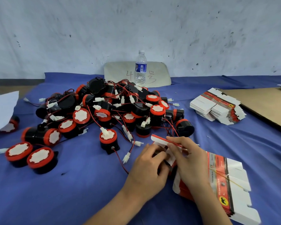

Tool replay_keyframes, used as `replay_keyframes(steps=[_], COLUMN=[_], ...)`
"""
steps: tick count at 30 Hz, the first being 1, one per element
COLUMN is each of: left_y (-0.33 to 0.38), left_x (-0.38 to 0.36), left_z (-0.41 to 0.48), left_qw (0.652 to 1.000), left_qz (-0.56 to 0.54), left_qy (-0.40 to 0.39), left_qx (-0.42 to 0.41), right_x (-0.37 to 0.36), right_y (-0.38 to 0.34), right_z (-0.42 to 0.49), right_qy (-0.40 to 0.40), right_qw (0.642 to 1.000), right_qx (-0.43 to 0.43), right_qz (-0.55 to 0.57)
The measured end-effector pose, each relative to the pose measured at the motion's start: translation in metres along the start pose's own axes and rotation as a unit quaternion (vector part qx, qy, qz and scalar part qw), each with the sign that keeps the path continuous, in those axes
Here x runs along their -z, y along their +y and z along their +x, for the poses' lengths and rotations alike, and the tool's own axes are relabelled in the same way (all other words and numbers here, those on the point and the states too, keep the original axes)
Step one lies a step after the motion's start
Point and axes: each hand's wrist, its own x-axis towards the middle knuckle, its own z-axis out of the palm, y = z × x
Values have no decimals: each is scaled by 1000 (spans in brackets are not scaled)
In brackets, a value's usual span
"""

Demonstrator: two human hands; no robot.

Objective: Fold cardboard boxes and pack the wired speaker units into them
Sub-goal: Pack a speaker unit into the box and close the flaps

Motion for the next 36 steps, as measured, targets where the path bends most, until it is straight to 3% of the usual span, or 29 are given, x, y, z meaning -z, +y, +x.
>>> replay_keyframes(steps=[5,12,20,27,36], left_y=[-13,-25,-34,-44,-44], left_x=[6,9,19,24,22], left_z=[3,7,7,13,13], left_qw=[999,994,984,984,987], left_qz=[-50,-77,-149,-145,-137], left_qy=[-20,59,34,41,38], left_qx=[-6,44,88,97,70], right_x=[2,3,4,11,6], right_y=[-1,2,2,1,1], right_z=[-3,-6,-7,-8,-10], right_qy=[-19,-29,-86,-136,-98], right_qw=[999,995,989,982,980], right_qx=[39,65,51,61,84], right_qz=[-26,-76,-110,-113,-152])
